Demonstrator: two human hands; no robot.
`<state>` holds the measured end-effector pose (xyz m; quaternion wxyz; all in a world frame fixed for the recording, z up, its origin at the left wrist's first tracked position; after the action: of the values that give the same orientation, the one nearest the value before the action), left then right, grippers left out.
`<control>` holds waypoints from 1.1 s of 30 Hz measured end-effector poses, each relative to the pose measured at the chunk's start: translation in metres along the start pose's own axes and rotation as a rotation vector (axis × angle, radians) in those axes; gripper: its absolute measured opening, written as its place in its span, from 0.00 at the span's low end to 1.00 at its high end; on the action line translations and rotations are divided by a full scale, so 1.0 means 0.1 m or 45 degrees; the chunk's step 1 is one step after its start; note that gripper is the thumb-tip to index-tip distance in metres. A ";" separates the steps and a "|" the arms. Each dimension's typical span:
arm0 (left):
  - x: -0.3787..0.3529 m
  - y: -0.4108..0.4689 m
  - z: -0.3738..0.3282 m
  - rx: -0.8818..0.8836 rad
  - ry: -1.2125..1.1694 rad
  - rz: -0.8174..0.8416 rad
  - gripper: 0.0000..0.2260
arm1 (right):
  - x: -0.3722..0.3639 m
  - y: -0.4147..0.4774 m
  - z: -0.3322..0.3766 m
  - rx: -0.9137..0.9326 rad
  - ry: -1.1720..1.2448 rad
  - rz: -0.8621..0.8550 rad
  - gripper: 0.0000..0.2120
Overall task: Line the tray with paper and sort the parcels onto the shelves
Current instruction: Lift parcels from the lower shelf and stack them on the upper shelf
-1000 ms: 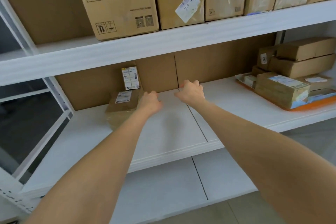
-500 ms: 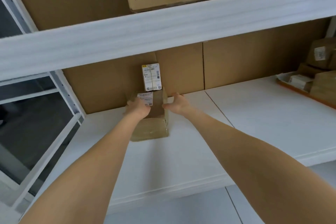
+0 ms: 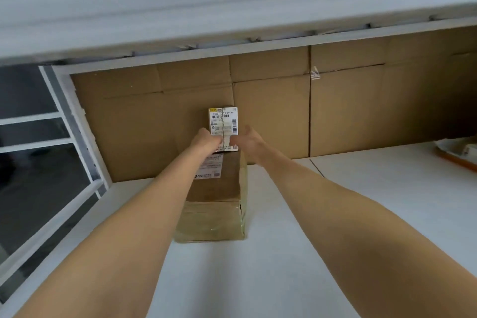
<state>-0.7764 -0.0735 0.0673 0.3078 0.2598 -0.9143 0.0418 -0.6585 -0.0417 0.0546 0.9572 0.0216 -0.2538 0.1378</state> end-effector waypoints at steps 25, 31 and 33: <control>-0.18 -0.09 -0.35 0.110 -0.743 0.120 0.29 | 0.52 0.12 -0.08 -0.107 0.414 0.034 0.31; -0.36 -0.54 -0.70 0.082 -0.825 0.312 0.11 | 1.07 -0.29 -0.20 -0.173 0.392 -0.152 0.22; -0.45 -0.69 -0.81 0.054 -0.814 0.364 0.05 | 1.26 -0.50 -0.28 -0.196 0.408 -0.191 0.21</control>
<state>-0.6676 -0.0939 0.1009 -0.0087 0.1355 -0.9905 0.0200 -0.5263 -0.0551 0.0930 0.9917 -0.0550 -0.1057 0.0478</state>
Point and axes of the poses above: each hand's wrist, its own y-axis towards the middle knuckle, its own x-axis out of the back of the hand, z = x × y, the point moved 5 cm from there along y, towards the middle knuckle, and after that the axes turned 8 degrees about -y, right-handed, at the moved point
